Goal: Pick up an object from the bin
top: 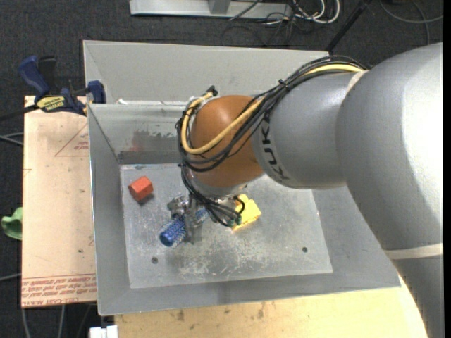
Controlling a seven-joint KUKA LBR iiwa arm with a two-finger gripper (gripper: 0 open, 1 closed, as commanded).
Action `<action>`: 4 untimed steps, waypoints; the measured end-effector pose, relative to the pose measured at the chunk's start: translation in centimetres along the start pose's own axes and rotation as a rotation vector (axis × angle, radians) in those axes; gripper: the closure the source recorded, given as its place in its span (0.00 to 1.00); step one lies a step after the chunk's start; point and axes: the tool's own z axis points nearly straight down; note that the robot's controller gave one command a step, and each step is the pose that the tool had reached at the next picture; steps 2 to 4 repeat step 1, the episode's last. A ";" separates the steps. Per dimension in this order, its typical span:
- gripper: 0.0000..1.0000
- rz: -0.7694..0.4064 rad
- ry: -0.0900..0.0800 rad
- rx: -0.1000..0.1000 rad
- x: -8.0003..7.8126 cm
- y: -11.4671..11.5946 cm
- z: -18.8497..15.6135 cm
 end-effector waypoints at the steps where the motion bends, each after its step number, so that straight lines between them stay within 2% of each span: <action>1: 1.00 0.001 -0.006 0.001 -0.2 0.0 -7.0; 4: 1.00 0.001 -0.006 0.001 -0.2 0.0 -7.0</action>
Offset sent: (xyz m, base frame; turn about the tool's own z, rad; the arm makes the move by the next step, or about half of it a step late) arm 0.0001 -0.0002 0.0668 0.0000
